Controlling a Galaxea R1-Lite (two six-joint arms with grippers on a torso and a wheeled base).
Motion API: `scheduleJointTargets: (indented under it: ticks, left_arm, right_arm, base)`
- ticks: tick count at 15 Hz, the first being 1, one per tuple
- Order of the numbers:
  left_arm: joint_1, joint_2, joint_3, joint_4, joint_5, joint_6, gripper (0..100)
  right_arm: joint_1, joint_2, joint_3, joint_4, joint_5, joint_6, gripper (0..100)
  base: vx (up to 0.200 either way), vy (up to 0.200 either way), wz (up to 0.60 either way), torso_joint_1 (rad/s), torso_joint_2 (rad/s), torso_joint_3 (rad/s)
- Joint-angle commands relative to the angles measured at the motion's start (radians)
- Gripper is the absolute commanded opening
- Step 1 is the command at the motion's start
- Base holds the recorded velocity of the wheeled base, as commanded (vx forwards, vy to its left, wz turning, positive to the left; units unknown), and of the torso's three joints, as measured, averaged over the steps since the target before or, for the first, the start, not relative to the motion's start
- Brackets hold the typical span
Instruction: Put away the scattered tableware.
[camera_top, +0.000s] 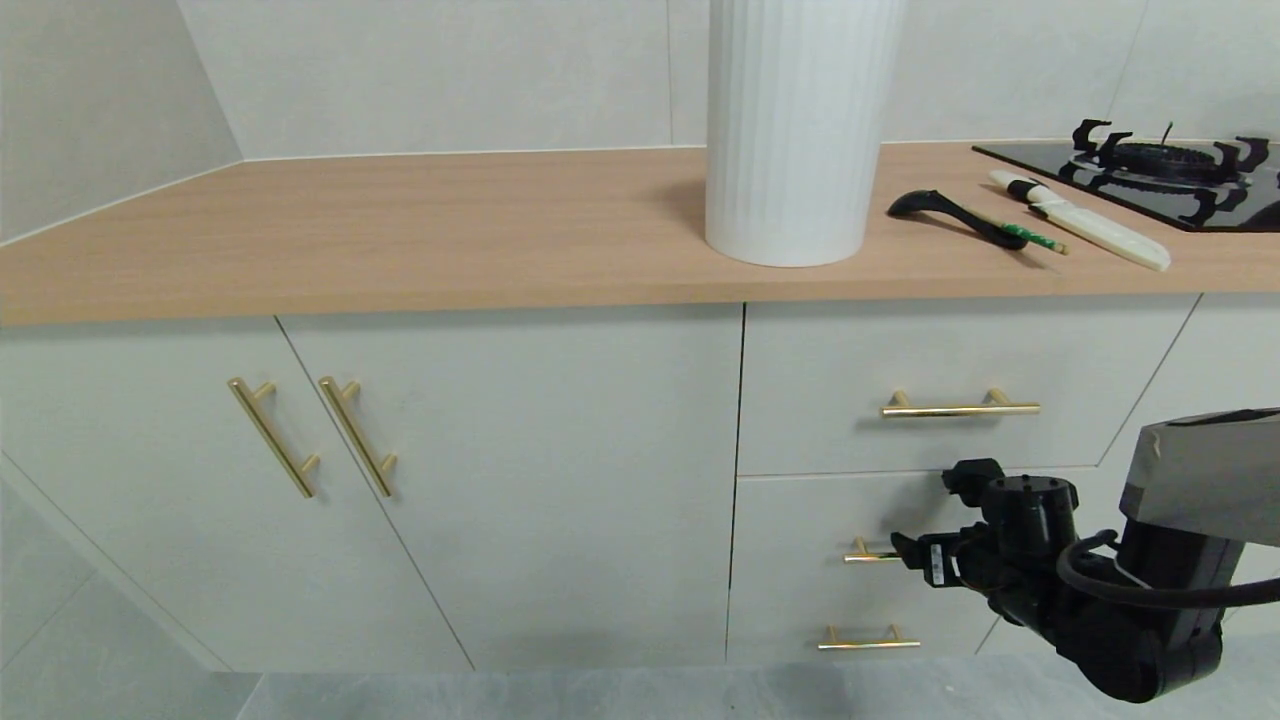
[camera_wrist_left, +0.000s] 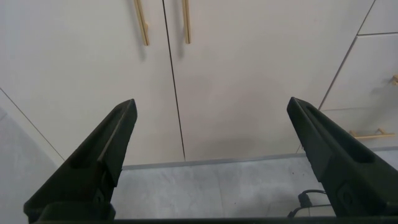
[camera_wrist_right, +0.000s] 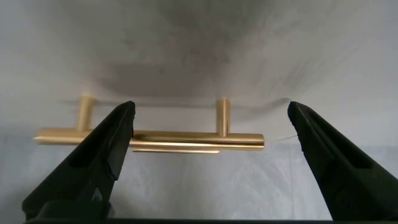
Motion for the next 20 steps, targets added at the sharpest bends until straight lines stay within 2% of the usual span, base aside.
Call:
scheduleJointTargets:
  ticks: [1,16,20]
  left_arm:
    - [0.0,0.002,0.0,0.0,0.0,0.0,100]
    - [0.0,0.002,0.0,0.0,0.0,0.0,100]
    - [0.0,0.002,0.0,0.0,0.0,0.0,100]
  right_arm:
    - [0.0,0.028,-0.007,0.0,-0.001,-0.001,100]
    - [0.0,0.055,0.004,0.001,-0.004,-0.01,100]
    - [0.0,0.002,0.029,0.017,-0.003,-0.01,100]
  base:
    - [0.0,0.0,0.0,0.0,0.0,0.0]
    - [0.0,0.0,0.0,0.0,0.0,0.0]
    - [0.0,0.0,0.0,0.0,0.0,0.0]
